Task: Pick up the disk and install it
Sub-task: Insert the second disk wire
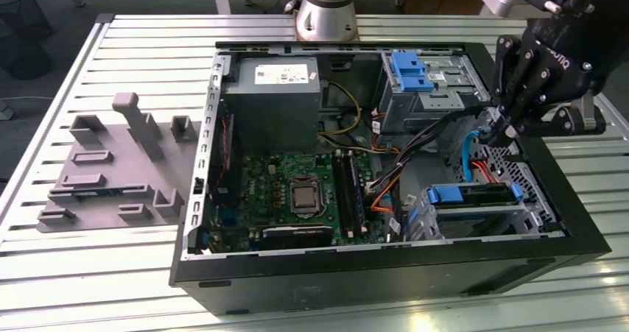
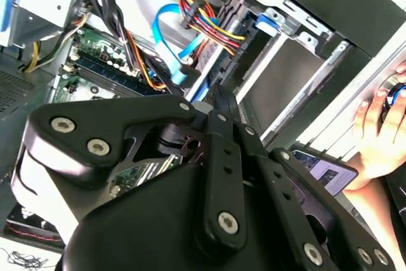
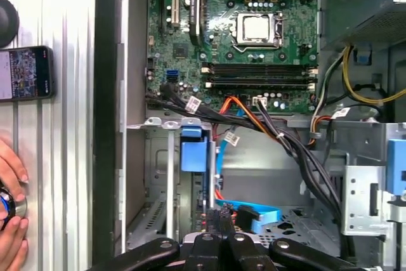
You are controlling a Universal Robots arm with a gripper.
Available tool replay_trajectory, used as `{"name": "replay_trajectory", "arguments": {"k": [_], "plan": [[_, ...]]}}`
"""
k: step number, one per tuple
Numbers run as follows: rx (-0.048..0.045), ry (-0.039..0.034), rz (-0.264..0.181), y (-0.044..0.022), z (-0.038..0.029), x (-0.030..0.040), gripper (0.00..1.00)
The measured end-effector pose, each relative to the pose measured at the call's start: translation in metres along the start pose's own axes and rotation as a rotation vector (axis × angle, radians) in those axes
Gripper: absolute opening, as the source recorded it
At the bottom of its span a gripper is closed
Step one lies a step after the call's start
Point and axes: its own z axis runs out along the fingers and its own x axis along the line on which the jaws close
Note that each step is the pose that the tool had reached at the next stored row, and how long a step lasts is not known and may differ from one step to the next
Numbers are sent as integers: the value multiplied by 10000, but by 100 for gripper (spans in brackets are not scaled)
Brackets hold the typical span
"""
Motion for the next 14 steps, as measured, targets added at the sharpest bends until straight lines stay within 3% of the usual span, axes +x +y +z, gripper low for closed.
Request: {"name": "replay_trajectory", "arguments": {"k": [6, 14], "plan": [[2, 104, 0, 3, -11, -196, 11], [5, 299, 1, 4, -8, -265, 11]]}}
